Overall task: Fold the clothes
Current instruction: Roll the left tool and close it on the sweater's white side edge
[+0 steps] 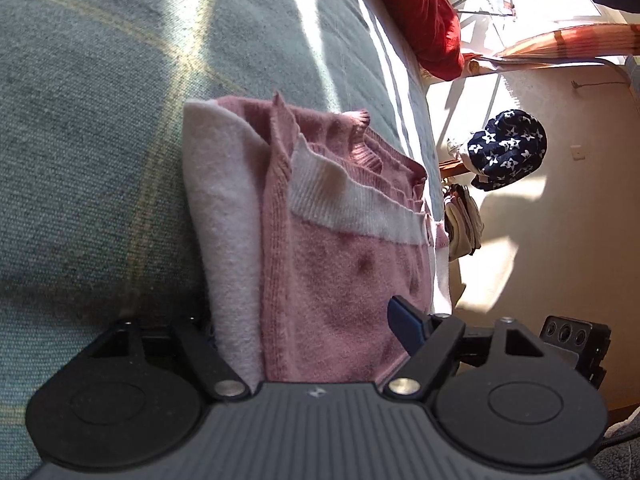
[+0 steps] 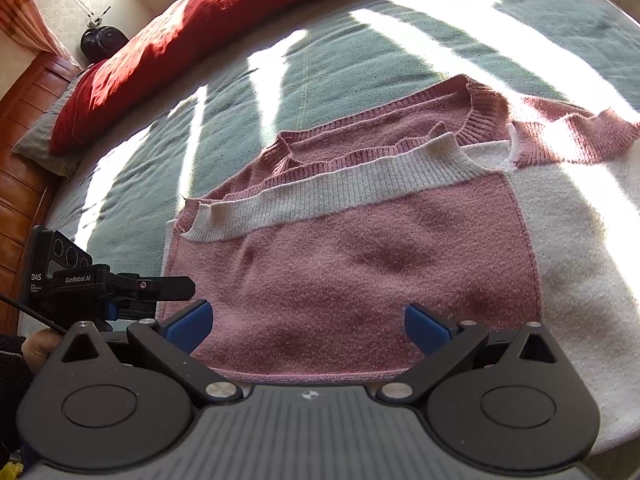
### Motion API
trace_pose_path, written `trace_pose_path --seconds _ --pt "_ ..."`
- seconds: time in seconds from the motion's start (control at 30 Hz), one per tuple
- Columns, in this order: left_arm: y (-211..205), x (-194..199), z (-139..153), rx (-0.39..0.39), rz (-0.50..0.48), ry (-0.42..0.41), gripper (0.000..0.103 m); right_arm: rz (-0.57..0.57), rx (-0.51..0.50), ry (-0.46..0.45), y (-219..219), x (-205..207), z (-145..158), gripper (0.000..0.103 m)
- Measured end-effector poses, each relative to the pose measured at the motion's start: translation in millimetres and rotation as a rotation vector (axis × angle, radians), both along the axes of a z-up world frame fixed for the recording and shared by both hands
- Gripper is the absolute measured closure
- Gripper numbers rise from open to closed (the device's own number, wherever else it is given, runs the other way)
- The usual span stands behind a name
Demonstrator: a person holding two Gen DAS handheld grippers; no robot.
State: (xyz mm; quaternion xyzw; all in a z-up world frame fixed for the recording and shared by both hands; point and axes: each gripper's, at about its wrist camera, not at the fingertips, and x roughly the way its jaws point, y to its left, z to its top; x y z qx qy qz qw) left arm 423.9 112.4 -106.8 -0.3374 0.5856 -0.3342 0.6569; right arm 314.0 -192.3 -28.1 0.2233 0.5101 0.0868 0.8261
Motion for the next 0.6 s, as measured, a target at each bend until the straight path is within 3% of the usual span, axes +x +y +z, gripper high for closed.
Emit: trace_pose_path --seconds 0.07,0.13,0.17,0.27,0.6 --pt "-2 -1 2 0.024 -0.019 -0.025 0.031 0.000 0.000 -0.003 0 0 0 0.000" --pt "3 -6 2 0.065 -0.009 -0.036 0.053 0.003 0.001 -0.004 0 1 1 0.000" --pt "9 -7 -2 0.082 0.017 -0.018 0.074 0.004 0.000 -0.004 -1 1 1 0.000" --pt "17 -11 -11 0.073 0.064 0.012 0.078 -0.006 -0.004 0.001 -4 1 -1 0.000" --pt "0 -13 19 0.203 0.038 -0.022 0.083 -0.012 0.015 -0.020 -6 9 3 0.000"
